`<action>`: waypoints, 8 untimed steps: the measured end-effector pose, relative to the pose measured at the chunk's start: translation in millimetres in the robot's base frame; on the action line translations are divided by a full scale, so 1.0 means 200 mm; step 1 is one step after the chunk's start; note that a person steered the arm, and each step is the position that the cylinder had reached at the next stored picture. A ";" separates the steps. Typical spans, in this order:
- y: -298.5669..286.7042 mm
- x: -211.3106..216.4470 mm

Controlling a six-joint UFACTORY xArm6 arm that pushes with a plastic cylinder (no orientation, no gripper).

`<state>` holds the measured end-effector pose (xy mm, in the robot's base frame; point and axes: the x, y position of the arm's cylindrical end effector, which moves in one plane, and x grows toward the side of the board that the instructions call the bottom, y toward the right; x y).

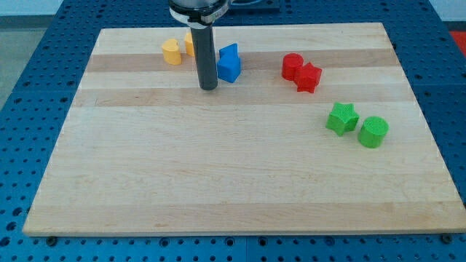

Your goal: Slightly move the blue blocks towards top center

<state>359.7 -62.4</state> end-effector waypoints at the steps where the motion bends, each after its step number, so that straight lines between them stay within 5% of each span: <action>1: 0.00 0.00; 8: 0.21 -0.02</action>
<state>355.3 -20.9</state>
